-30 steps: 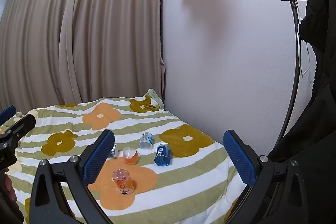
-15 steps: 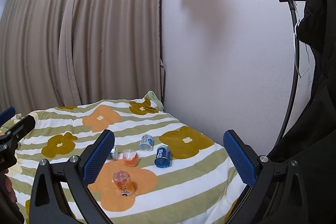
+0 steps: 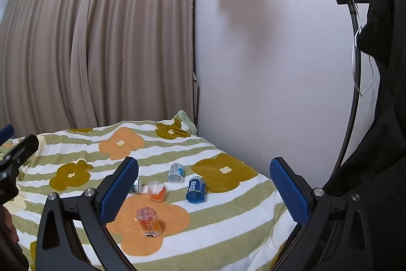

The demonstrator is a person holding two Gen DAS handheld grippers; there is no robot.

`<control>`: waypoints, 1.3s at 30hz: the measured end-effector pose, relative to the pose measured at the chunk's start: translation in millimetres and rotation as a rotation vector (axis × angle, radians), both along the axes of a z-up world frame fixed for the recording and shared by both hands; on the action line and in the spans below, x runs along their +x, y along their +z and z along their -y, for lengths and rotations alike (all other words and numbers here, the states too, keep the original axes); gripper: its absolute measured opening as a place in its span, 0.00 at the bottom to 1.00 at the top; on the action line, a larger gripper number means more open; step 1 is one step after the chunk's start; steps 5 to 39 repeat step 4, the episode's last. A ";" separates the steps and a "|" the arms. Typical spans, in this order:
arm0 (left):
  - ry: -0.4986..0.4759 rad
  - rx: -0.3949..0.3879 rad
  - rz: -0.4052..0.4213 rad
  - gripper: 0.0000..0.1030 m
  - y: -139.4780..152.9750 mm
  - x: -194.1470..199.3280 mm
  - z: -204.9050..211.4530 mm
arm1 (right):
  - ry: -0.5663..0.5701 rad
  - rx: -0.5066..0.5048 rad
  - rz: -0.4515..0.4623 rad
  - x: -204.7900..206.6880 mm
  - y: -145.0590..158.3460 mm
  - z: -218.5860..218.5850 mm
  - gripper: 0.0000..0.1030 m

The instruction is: Flip cup upside down

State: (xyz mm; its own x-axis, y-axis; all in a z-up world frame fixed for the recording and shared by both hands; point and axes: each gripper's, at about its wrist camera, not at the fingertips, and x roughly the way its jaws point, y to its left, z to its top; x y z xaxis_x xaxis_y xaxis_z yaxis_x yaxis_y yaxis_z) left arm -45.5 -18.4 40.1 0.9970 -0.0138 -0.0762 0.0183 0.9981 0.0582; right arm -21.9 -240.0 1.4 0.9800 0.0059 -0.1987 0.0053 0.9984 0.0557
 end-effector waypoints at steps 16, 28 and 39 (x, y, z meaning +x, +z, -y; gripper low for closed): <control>-0.004 0.023 0.009 1.00 -0.8 -1.2 4.1 | 0.000 -0.002 0.001 -1.5 -0.9 -0.3 1.00; -0.004 0.023 0.009 1.00 -0.8 -1.2 4.1 | 0.000 -0.002 0.001 -1.5 -0.9 -0.3 1.00; -0.004 0.023 0.009 1.00 -0.8 -1.2 4.1 | 0.000 -0.002 0.001 -1.5 -0.9 -0.3 1.00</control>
